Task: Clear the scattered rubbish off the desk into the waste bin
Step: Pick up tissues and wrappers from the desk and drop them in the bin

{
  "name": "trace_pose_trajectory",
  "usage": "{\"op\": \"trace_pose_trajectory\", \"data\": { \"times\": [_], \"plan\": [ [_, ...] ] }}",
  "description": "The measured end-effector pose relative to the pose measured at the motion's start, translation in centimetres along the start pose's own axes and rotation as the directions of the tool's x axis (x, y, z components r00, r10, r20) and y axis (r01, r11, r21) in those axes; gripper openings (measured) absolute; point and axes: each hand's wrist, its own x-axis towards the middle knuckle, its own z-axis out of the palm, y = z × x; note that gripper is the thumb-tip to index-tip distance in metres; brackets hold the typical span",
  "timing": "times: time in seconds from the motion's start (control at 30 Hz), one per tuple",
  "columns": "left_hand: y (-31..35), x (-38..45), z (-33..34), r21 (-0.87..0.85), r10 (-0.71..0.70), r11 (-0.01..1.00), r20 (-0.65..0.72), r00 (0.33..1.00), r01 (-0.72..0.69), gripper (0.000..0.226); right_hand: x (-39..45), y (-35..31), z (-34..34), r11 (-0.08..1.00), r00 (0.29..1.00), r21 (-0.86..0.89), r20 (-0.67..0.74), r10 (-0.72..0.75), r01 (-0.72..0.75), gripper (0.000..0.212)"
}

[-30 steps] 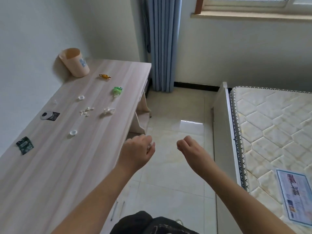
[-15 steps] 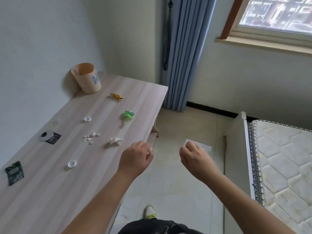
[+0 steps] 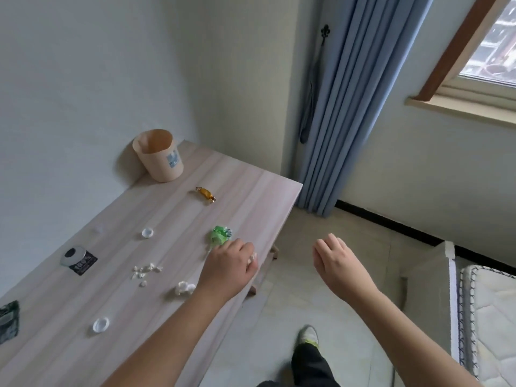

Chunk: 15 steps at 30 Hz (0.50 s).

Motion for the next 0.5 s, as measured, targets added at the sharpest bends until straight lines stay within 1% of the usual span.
{"op": "trace_pose_trajectory", "data": {
  "times": [0.1, 0.27, 0.4, 0.5],
  "plan": [
    [0.0, 3.4, 1.0, 0.013, -0.092, 0.996, 0.018, 0.996, 0.092, 0.017, 4.3, 2.8, 1.1, 0.998, 0.998, 0.020, 0.031, -0.057, 0.057, 0.015],
    [0.0, 7.8, 1.2, 0.075, -0.219, 0.974, 0.038, 0.975, 0.215, 0.016, 10.2, 5.7, 1.1, 0.982, 0.981, -0.011, 0.059, -0.186, 0.187, 0.014],
    [-1.0, 10.5, 0.9, 0.102, -0.330, 0.939, -0.011, 0.944, 0.330, 0.015, 15.2, 7.1, 1.7, 0.949, 0.947, -0.011, 0.077, -0.313, 0.315, 0.014],
    [-1.7, 11.2, 0.7, 0.097, -0.408, 0.908, -0.020, 0.913, 0.408, 0.018, 18.3, 6.1, 2.9, 0.913, 0.912, 0.063, 0.066, -0.406, 0.402, 0.016]
  ]
}}
